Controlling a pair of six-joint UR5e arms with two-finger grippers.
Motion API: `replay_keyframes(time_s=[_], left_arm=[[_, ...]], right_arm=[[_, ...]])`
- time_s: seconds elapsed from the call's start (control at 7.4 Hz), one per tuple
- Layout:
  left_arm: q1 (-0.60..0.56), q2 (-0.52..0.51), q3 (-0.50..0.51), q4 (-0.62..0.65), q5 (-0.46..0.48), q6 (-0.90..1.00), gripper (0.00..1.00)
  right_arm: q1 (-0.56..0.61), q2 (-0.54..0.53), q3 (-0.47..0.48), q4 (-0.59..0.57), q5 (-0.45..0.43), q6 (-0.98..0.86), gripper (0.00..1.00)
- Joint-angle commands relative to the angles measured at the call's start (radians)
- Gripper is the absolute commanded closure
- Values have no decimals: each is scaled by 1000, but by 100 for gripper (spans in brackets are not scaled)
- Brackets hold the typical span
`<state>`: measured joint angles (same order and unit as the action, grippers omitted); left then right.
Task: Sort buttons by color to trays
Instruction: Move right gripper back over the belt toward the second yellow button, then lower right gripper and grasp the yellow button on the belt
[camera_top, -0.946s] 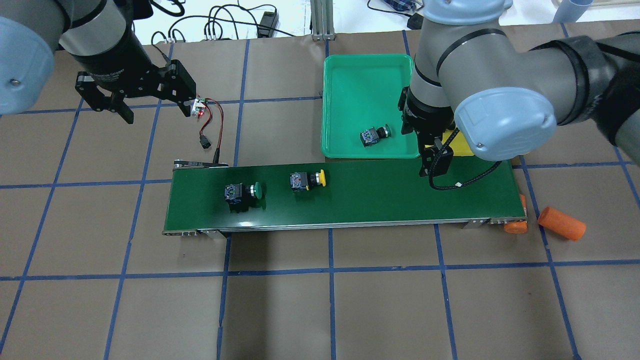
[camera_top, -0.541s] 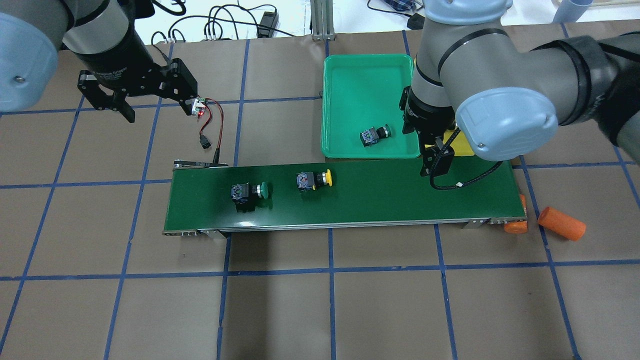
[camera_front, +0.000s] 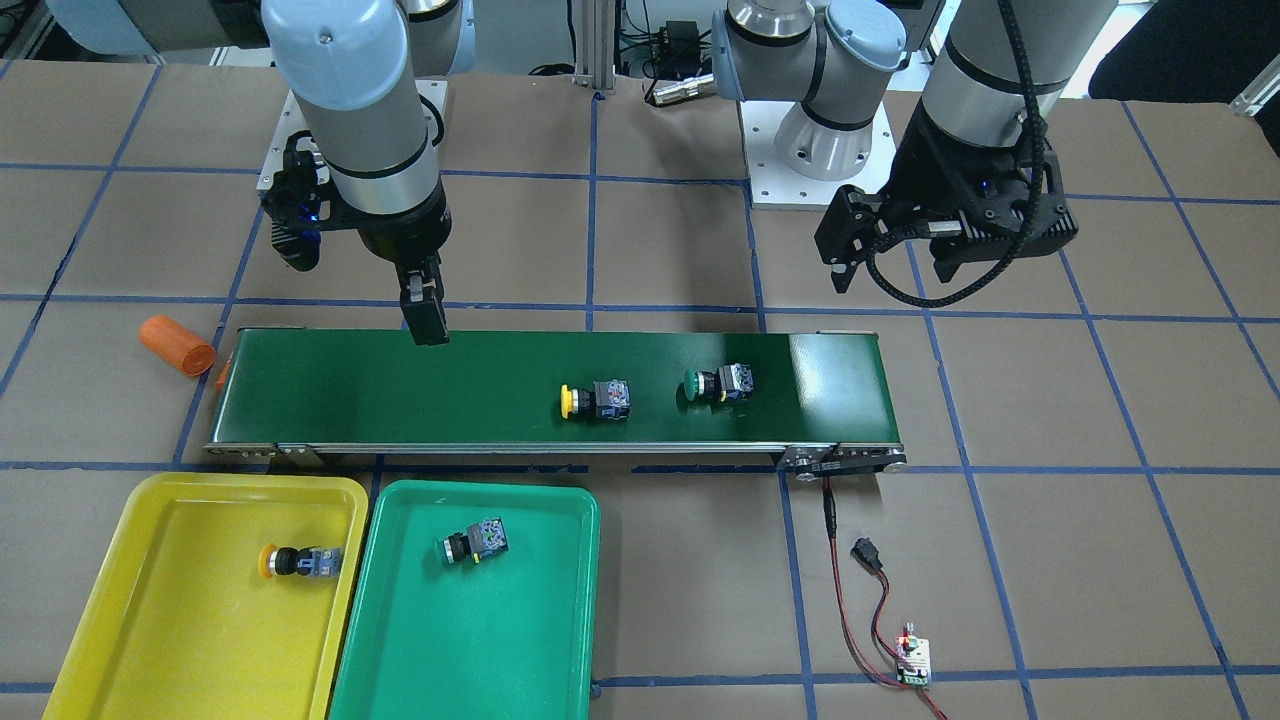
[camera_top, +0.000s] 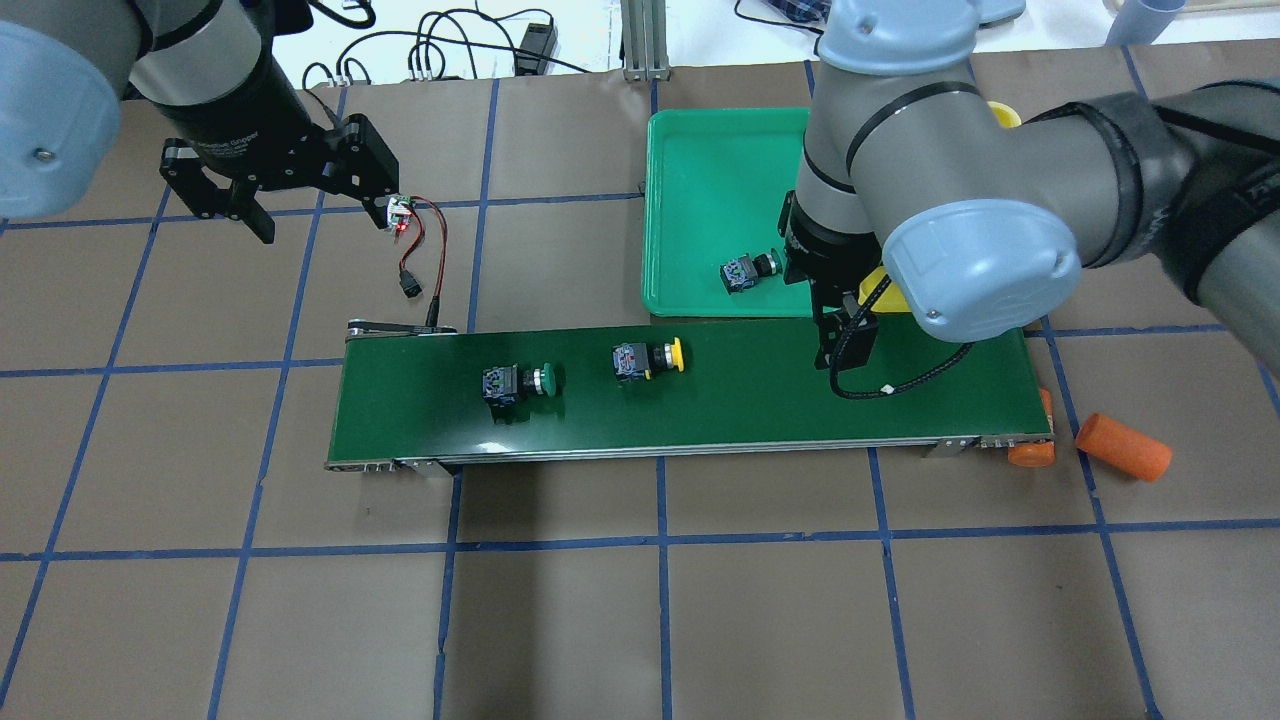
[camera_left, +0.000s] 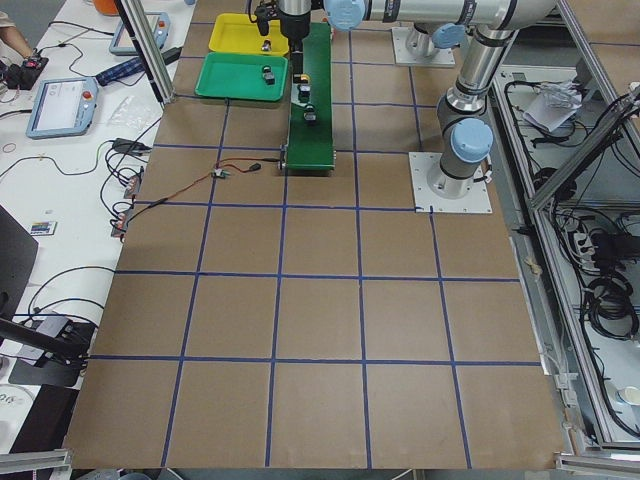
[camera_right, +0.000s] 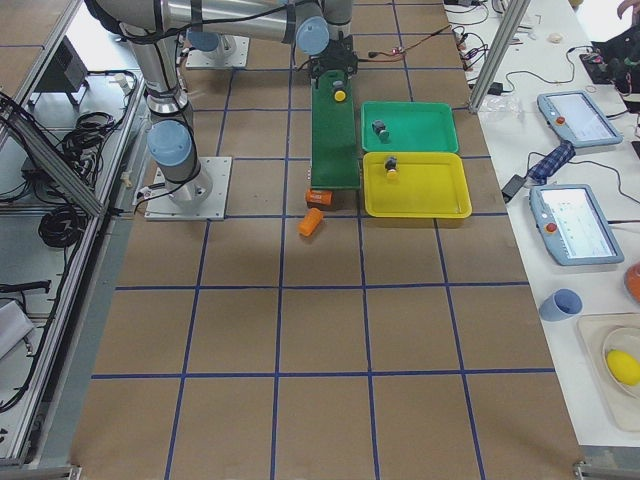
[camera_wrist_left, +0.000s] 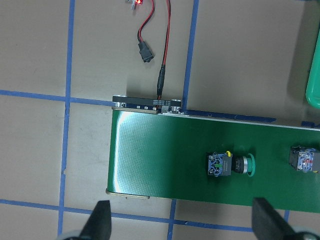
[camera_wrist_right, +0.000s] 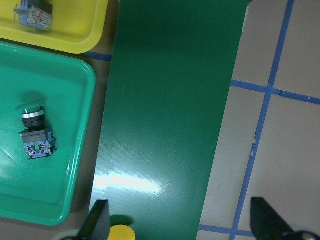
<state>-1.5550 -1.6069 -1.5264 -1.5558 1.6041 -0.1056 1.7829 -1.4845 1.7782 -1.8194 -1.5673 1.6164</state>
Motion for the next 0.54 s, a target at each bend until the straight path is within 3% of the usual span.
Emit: replay_keyframes(time_s=[0.0, 0.41], left_arm=[[0, -8, 12, -17, -6, -12, 0], [0, 1, 8, -18, -18, -11, 0]], right_arm=[[39, 22, 69, -139, 3, 92, 0], [55, 108, 67, -259, 4, 123, 0]])
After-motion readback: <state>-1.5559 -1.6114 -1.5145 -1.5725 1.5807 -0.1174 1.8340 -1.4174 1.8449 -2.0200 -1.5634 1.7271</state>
